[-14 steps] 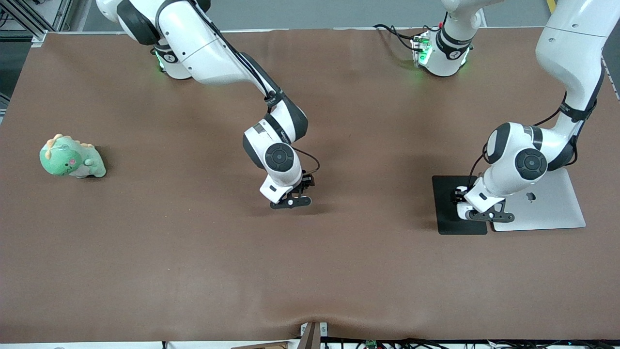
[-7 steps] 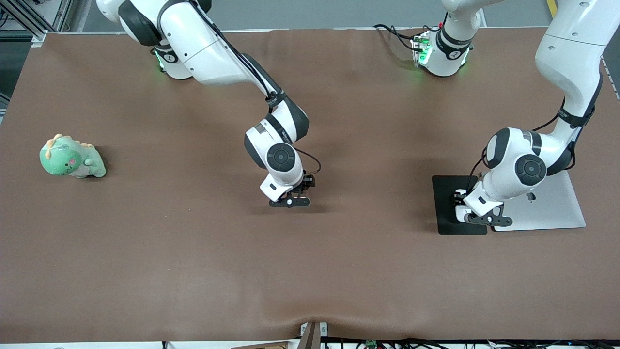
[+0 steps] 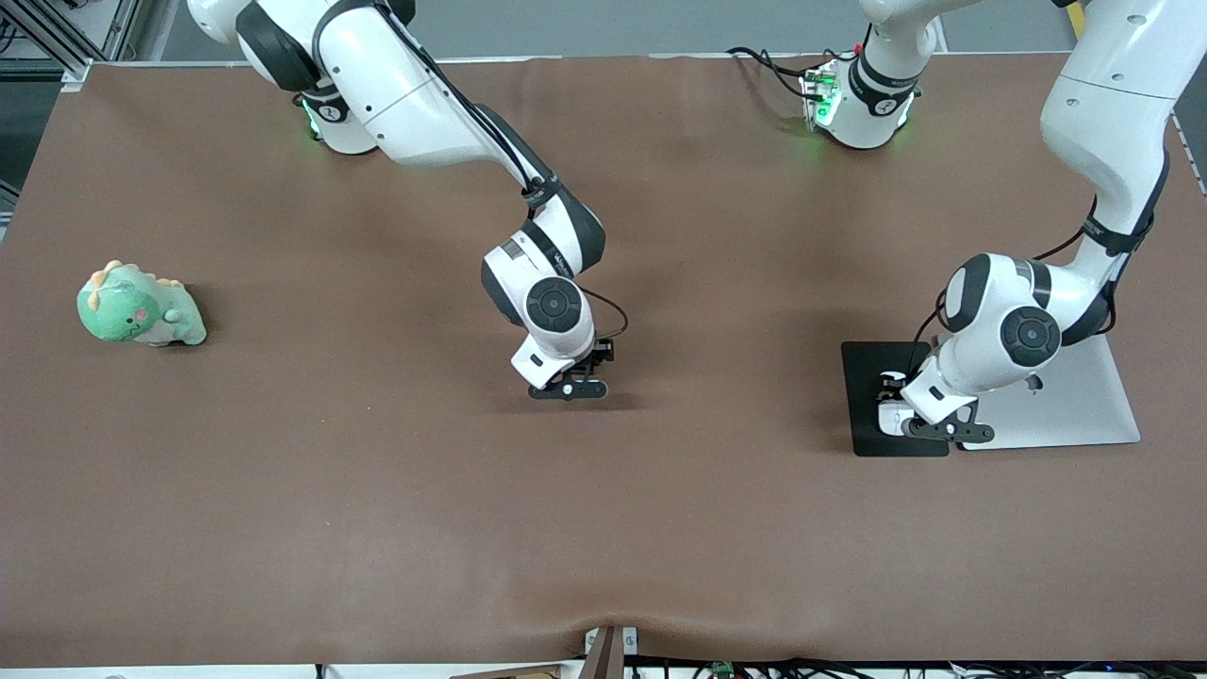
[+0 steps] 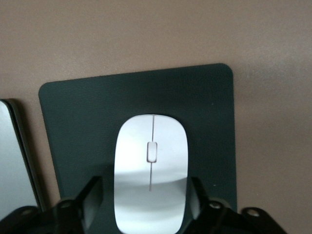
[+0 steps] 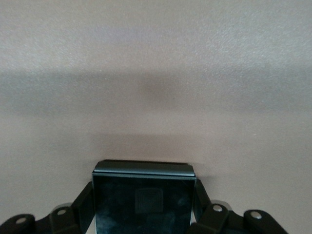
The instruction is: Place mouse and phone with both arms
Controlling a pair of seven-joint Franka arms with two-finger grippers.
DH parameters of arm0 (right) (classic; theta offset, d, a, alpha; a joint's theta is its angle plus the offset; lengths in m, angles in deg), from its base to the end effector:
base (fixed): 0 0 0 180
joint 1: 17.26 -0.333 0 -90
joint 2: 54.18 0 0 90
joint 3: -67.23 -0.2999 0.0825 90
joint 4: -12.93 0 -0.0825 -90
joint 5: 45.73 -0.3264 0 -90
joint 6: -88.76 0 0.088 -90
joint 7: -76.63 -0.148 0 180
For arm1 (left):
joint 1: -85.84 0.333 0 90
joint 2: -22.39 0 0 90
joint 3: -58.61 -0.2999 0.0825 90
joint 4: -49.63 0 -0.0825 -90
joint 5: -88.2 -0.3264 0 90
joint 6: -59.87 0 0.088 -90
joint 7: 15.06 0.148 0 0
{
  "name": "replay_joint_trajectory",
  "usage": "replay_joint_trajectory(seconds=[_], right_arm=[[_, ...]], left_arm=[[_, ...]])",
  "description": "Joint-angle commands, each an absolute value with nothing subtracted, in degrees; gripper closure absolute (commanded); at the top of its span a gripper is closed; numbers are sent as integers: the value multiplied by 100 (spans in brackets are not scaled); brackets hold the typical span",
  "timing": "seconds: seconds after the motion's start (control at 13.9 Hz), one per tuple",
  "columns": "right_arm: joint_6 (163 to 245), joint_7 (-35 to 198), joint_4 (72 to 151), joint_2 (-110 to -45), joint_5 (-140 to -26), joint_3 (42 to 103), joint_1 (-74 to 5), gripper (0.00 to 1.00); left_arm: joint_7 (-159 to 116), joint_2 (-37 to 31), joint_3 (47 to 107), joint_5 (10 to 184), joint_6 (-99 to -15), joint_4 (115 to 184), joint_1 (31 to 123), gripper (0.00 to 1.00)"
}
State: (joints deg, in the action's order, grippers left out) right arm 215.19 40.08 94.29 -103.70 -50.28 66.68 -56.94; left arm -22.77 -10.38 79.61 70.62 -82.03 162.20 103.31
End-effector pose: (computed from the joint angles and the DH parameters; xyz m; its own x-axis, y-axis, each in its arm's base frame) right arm 0.5002 0.4289 0.1595 0.9945 0.0118 -0.1038 0.0111 -0.9999 -0.0068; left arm 0.5697 -0.0265 0.1856 0.9930 -0.1180 -0.0051 -0.1180 -0.9930 0.0084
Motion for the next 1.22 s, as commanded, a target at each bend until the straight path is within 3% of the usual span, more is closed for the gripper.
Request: replay_joint_trajectory(seconds=[0.0, 0.5, 1.0, 1.15], right_arm=[[21515, 3945, 9405, -10358, -5083, 6670, -5620, 97], [21137, 4706, 9939, -9375, -5065, 6696, -4444, 100], [21146, 6378, 10881, -8697, -5031, 6705, -2879, 100], [21146, 7148, 10951, -8714, -5004, 6696, -2291, 100]], left_arm=[[-2157, -978, 8014, 7027, -8243, 16142, 10394, 0], [-2148, 32, 8102, 7036, -7480, 15854, 10394, 0], [-2034, 595, 8374, 7914, -4363, 13948, 10385, 0], [-2034, 849, 8374, 8020, -3858, 13638, 10385, 0]])
